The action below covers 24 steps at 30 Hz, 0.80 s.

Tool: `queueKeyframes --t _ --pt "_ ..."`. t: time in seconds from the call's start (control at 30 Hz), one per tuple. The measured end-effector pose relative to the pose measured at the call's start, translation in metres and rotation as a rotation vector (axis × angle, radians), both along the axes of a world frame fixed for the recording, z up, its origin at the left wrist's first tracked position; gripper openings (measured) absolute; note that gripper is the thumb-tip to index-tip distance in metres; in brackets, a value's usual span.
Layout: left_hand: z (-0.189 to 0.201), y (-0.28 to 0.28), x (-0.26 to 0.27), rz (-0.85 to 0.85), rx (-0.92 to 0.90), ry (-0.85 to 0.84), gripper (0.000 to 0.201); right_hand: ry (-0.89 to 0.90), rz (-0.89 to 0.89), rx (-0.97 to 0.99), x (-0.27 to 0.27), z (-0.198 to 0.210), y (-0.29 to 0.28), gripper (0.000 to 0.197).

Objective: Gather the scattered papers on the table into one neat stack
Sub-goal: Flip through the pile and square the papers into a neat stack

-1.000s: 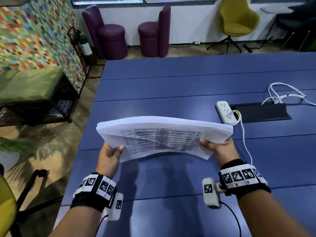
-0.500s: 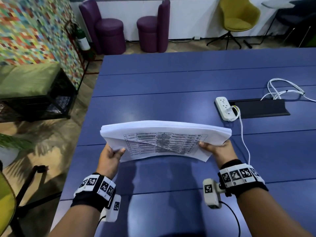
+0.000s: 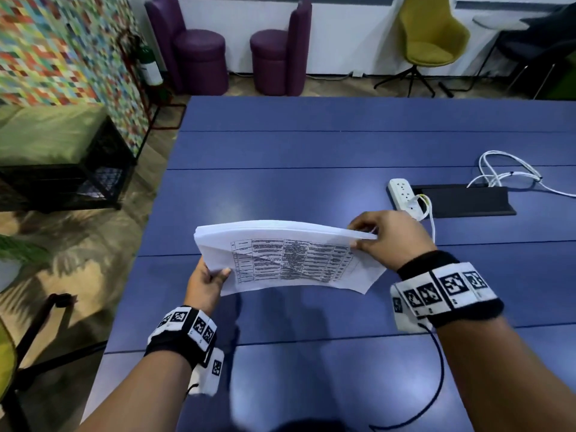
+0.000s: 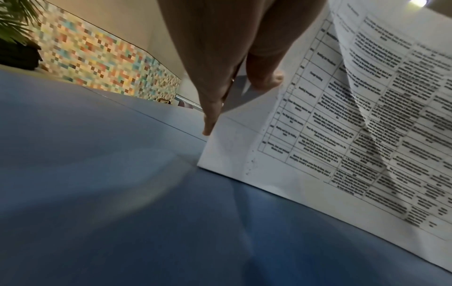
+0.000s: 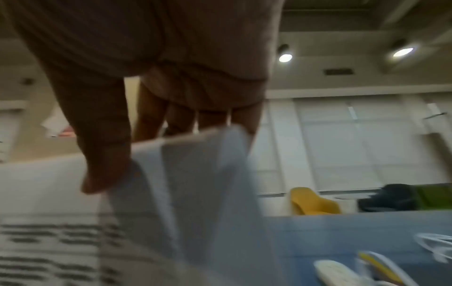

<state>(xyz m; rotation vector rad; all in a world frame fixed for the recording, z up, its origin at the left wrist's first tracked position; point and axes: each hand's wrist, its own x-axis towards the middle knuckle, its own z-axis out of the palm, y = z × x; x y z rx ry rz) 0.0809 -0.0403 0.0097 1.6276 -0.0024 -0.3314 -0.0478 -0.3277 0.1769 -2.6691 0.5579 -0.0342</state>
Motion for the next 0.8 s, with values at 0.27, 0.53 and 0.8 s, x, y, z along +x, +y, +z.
queueKeyframes --t 0.27,0.53,0.8 --pt "0.003 -0.001 -0.001 -0.013 -0.045 0.019 0.041 0.167 0.297 -0.314 0.068 -0.008 0.111 0.033" --pt "0.009 0.019 0.007 0.07 -0.124 0.052 0.033 -0.035 0.036 -0.064 0.065 0.001 0.086 0.034" --pt "0.09 -0.043 -0.008 0.028 -0.382 -0.059 0.019 -0.629 -0.183 1.003 0.036 -0.019 0.042 0.036"
